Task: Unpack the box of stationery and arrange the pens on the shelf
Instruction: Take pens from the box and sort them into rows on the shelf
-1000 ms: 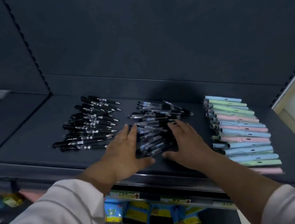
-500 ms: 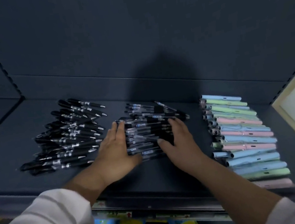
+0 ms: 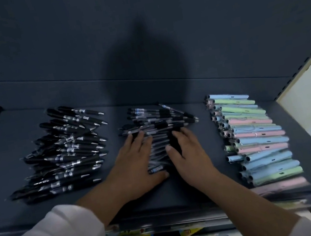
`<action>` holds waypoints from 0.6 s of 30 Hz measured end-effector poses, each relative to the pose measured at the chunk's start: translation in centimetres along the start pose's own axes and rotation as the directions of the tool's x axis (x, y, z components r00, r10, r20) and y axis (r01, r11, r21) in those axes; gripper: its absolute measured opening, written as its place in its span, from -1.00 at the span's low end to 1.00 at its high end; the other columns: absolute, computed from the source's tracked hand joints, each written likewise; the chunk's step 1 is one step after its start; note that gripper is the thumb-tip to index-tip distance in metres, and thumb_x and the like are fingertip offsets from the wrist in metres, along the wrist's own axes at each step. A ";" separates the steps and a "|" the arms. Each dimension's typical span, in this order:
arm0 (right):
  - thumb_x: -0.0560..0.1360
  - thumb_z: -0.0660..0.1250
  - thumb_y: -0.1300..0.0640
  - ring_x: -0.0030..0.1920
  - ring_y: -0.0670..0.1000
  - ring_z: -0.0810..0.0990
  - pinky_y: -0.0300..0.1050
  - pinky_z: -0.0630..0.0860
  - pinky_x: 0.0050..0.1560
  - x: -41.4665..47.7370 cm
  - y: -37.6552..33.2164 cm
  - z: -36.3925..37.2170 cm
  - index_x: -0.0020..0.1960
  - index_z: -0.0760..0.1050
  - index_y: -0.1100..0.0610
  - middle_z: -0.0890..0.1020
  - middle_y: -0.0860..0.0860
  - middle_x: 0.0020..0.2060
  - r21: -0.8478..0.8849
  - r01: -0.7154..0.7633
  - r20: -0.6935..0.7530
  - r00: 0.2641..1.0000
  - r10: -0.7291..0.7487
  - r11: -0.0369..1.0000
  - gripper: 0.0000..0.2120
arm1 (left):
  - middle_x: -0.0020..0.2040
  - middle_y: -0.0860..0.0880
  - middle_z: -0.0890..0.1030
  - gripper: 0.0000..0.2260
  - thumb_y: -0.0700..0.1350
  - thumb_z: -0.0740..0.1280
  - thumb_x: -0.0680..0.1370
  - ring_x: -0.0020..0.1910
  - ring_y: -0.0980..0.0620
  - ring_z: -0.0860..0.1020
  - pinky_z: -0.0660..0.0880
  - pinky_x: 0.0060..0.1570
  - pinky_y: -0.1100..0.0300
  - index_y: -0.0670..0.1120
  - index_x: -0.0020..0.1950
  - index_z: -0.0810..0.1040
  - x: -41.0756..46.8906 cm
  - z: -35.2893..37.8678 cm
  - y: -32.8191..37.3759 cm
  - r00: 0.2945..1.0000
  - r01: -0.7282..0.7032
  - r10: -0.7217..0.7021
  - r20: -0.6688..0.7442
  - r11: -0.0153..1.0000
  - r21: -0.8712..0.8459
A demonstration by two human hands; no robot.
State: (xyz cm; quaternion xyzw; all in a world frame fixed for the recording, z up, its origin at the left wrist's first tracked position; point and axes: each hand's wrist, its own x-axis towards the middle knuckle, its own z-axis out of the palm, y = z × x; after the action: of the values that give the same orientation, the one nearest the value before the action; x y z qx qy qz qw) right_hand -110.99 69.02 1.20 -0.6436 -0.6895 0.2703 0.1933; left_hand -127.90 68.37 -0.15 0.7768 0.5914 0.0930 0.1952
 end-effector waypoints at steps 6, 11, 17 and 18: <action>0.59 0.14 -0.10 0.49 -0.01 0.12 -0.08 0.15 0.47 -1.4 0.6 -0.8 0.50 0.19 0.05 0.06 -0.06 0.52 -0.045 0.015 -0.050 0.999 -0.018 0.999 -0.47 | 0.50 0.14 -0.34 -0.09 0.38 0.21 0.42 0.48 0.09 -0.35 -0.21 0.48 0.08 0.10 0.52 -0.28 -0.6 -0.5 -0.8 0.996 -0.050 0.046 0.079 0.998 0.048; 0.60 0.14 -0.06 0.52 0.09 0.04 -0.04 0.06 0.50 2.7 1.0 -2.5 0.49 0.22 0.11 0.05 0.09 0.54 0.003 -0.063 -0.188 0.980 0.062 0.998 -0.49 | 0.54 0.08 -0.23 0.03 0.62 -0.13 0.20 0.51 0.05 -0.26 -0.17 0.46 0.04 0.09 0.54 -0.16 0.9 -1.7 -0.1 0.995 0.045 -0.049 -0.091 0.998 -0.039; 0.62 0.06 -0.12 0.53 0.11 0.02 -0.01 0.00 0.51 9.3 2.5 -3.2 0.52 0.15 0.14 0.11 0.17 0.52 0.019 -0.165 -0.062 0.984 0.166 0.986 -0.44 | 0.56 -0.03 -0.23 -0.24 0.31 0.09 0.52 0.53 -0.01 -0.19 -0.11 0.50 0.06 0.00 0.56 -0.16 5.1 -2.5 0.1 0.953 0.270 -0.296 -0.070 0.929 -0.252; 0.62 0.04 -0.12 0.52 0.11 0.05 -0.04 0.01 0.50 10.1 2.4 -3.1 0.52 0.16 0.15 0.15 0.17 0.51 -0.018 -0.140 -0.034 0.990 0.140 0.990 -0.45 | 0.56 -0.04 -0.22 -0.24 0.30 0.10 0.53 0.53 -0.01 -0.17 -0.09 0.50 0.06 -0.02 0.56 -0.16 5.7 -2.2 0.2 0.951 0.274 -0.302 -0.068 0.924 -0.267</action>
State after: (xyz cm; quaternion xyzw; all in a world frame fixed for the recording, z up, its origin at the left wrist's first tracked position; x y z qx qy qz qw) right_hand -108.18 79.47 1.33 -0.6967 -0.6420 0.2655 0.1787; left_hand -126.96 74.20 1.45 0.6436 0.6921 0.1801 0.2726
